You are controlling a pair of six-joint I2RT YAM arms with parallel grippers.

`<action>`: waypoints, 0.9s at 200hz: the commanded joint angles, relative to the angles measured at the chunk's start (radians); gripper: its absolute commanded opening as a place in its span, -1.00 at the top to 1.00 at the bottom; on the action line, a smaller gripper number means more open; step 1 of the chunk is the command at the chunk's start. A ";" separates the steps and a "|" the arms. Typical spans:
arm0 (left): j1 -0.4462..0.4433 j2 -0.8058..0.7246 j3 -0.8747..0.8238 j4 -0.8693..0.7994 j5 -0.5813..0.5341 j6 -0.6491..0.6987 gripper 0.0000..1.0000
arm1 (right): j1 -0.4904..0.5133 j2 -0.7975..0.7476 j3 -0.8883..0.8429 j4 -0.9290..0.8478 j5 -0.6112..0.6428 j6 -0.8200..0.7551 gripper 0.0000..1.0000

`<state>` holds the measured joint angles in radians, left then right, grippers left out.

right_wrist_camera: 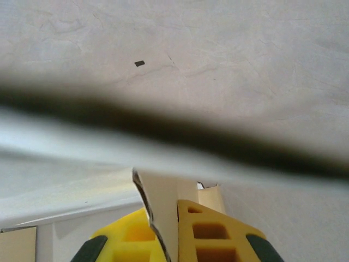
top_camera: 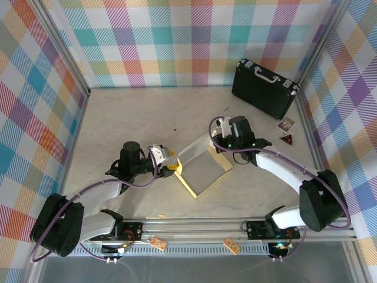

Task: Fold the paper box

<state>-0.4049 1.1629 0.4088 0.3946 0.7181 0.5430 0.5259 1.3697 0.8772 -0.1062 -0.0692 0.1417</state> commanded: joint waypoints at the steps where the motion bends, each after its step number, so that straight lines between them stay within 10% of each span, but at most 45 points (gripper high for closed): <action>1: -0.013 0.016 0.015 0.005 0.040 0.027 -0.14 | -0.001 -0.036 0.044 0.023 -0.097 0.014 0.90; 180: -0.021 0.060 0.037 0.081 0.069 -0.029 -0.17 | -0.001 0.028 0.063 0.030 -0.116 0.115 0.93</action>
<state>-0.4107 1.1965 0.4221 0.3985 0.8017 0.5388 0.5182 1.3853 0.9222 -0.1089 -0.1169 0.2035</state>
